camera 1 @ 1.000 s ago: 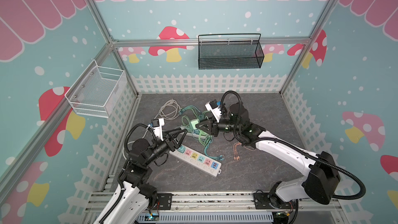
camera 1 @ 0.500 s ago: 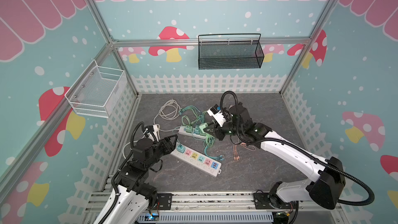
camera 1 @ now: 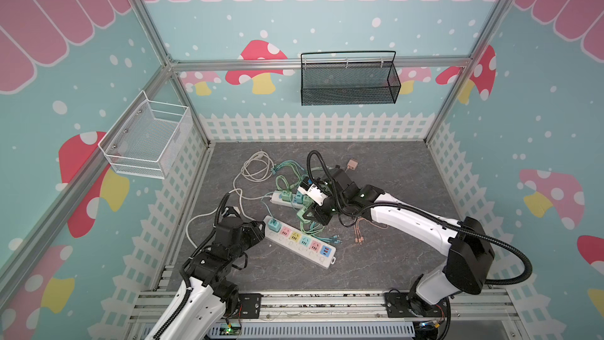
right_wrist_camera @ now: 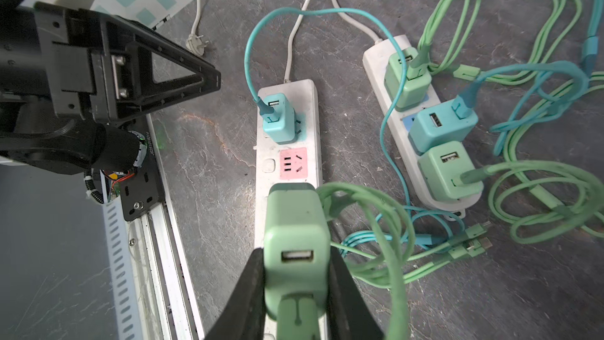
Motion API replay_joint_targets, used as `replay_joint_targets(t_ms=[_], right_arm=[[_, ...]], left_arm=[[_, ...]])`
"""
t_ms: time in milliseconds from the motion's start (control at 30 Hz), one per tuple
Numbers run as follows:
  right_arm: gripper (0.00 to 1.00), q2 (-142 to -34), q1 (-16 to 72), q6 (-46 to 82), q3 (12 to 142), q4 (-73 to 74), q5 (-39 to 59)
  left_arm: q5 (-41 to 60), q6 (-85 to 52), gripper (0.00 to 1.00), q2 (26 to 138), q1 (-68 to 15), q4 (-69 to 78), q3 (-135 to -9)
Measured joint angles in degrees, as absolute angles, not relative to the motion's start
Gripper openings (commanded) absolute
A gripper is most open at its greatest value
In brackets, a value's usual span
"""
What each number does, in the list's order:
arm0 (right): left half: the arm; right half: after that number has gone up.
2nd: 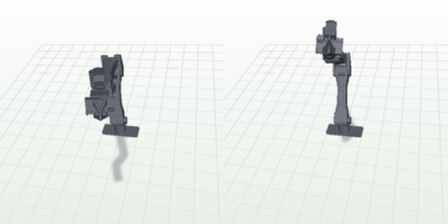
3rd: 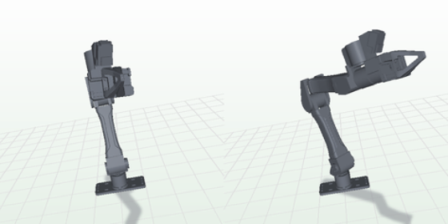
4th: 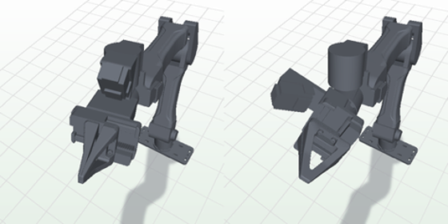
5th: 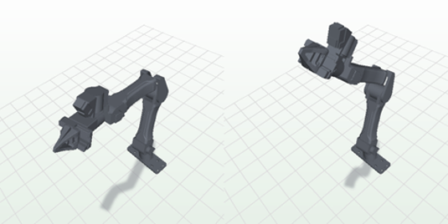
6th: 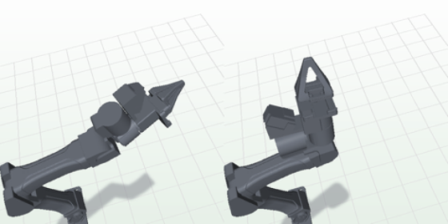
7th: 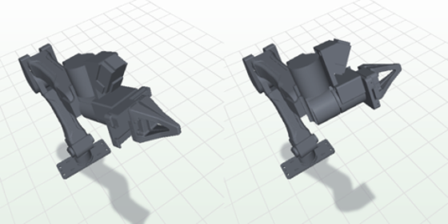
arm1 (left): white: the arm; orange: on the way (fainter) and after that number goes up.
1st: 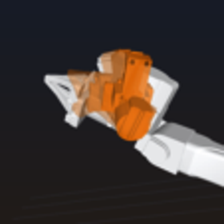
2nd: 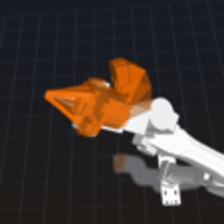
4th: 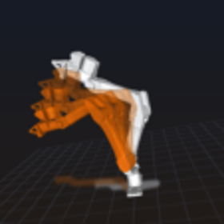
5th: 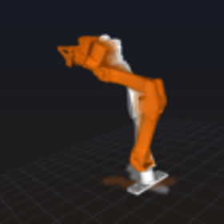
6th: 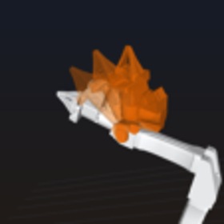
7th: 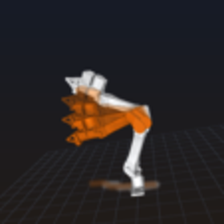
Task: Insert the plug
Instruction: 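Align the green charger prongs over the socket beside the teal charger with right gripper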
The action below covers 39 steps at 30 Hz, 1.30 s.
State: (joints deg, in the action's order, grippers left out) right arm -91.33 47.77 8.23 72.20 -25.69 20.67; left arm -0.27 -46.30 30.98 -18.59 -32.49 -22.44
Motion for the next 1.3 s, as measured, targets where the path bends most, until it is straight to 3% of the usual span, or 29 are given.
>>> replay_joint_targets(t_ms=[1300], right_arm=[[0.13,-107.7,50.4,3.2,84.3,-38.6,23.0]], left_arm=[[1.7,-47.3,0.5,39.6,-16.2,-19.5,-14.1]])
